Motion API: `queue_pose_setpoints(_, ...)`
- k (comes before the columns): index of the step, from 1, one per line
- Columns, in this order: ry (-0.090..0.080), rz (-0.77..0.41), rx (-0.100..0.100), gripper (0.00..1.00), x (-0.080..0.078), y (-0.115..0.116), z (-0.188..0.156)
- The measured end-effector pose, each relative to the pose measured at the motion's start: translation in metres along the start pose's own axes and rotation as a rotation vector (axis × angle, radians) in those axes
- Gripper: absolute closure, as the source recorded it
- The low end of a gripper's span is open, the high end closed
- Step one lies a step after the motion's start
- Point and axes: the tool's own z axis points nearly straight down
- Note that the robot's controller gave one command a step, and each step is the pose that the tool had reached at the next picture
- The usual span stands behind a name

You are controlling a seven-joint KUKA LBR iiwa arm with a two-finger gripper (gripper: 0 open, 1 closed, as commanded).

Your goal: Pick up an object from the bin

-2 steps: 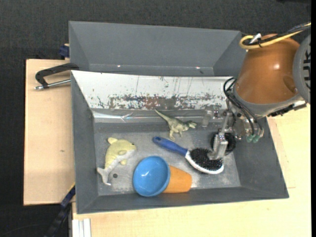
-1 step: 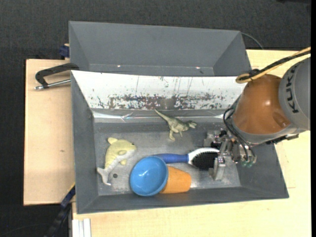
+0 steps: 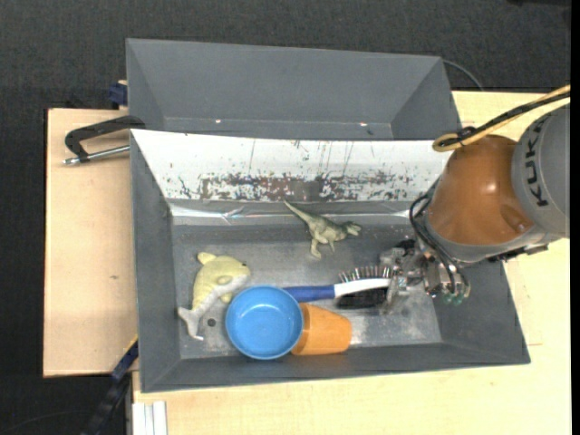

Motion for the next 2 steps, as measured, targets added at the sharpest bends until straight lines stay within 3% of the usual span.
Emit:
queue_pose_setpoints(1, -0.016, -0.038, 0.002, 1.00, -0.012, -0.011, -0.105)
queue_pose_setpoints(2, -0.018, -0.096, 0.003, 1.00, -0.028, -0.019, -0.220)
